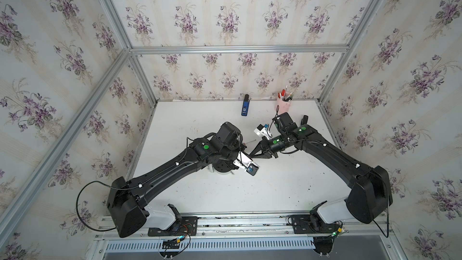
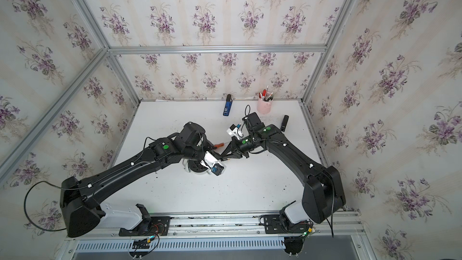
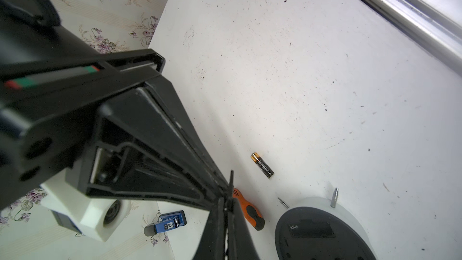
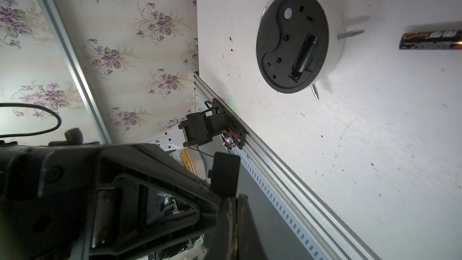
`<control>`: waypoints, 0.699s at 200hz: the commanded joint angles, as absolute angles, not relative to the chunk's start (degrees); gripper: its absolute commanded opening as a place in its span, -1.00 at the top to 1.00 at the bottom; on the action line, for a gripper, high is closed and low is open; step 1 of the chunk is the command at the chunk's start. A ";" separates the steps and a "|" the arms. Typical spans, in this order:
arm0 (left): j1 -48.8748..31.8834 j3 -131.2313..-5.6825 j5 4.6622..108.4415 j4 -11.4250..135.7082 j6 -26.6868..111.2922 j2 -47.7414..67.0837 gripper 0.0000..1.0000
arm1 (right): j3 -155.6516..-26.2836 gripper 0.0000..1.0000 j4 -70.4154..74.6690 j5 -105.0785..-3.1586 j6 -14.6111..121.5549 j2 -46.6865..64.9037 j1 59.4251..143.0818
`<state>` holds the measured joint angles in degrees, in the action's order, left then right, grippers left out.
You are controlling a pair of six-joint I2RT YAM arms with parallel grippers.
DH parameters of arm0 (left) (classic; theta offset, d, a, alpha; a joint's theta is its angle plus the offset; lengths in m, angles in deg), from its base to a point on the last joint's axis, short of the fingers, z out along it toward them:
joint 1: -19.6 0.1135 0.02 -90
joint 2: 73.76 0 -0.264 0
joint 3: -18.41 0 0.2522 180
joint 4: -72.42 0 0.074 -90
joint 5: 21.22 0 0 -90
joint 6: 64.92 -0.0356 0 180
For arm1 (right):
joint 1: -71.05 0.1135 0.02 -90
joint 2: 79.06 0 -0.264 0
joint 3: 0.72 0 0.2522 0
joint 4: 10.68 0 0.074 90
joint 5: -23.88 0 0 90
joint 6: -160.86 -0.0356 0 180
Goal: Remove the battery from the alarm
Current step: Pick up the cover from the center of the board.
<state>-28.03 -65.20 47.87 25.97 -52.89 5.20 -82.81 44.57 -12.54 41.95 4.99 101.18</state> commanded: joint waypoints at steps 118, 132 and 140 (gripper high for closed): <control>-29.53 -65.18 50.76 25.12 -50.37 4.04 1.00 | -86.79 -0.25 42.47 -8.35 41.14 5.73 100.49; -29.40 -66.31 52.09 25.40 -45.36 3.89 1.00 | -88.95 -0.35 44.96 -10.64 42.64 5.82 98.77; -29.14 -67.64 53.21 25.22 -41.40 3.94 1.00 | -90.43 -0.37 46.90 -13.12 43.82 5.72 96.89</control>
<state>-29.61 -65.24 51.63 24.86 -50.36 4.13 -87.45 44.38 -11.07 41.03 5.69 100.07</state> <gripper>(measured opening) 0.058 0.674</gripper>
